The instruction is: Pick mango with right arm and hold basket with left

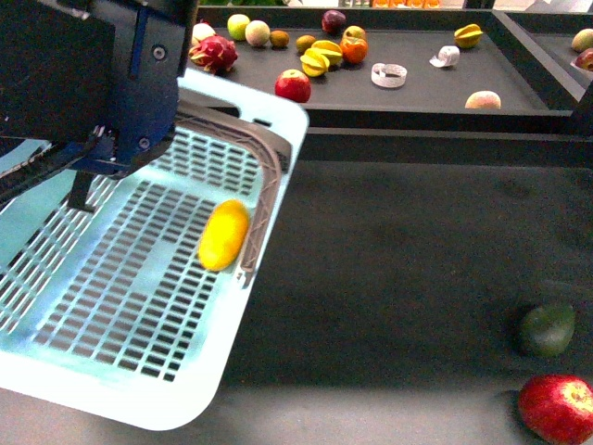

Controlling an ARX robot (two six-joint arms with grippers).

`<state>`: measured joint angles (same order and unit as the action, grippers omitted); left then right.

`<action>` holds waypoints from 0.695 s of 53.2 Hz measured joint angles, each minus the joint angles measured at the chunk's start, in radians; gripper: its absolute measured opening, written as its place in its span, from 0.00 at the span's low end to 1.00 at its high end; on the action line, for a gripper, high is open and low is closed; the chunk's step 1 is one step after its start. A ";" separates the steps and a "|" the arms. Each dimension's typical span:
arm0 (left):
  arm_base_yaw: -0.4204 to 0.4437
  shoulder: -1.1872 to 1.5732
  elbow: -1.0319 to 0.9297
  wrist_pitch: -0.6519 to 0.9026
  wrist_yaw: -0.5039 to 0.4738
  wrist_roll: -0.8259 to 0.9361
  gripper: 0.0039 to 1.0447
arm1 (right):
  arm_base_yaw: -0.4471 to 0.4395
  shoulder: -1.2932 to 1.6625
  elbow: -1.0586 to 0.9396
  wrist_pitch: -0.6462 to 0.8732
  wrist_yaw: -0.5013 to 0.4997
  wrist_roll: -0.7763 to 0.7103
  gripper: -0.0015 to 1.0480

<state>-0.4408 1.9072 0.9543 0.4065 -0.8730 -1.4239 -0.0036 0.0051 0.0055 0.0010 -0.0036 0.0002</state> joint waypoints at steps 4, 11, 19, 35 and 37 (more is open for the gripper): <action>0.026 0.021 -0.005 -0.021 -0.012 -0.060 0.06 | 0.000 0.000 0.000 0.000 0.000 0.000 0.92; 0.052 0.050 -0.018 -0.057 -0.003 -0.142 0.06 | 0.000 0.000 0.000 0.000 0.000 0.000 0.92; 0.055 0.076 -0.025 -0.074 0.049 -0.218 0.06 | 0.000 0.000 0.000 0.000 0.000 0.000 0.92; 0.066 0.095 -0.042 -0.035 0.106 -0.348 0.16 | 0.000 -0.001 0.000 0.000 0.000 0.000 0.92; 0.070 0.089 -0.042 -0.047 0.103 -0.353 0.25 | 0.000 -0.001 0.000 0.000 0.000 0.000 0.92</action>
<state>-0.3706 1.9957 0.9123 0.3595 -0.7700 -1.7767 -0.0036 0.0044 0.0055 0.0006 -0.0040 0.0002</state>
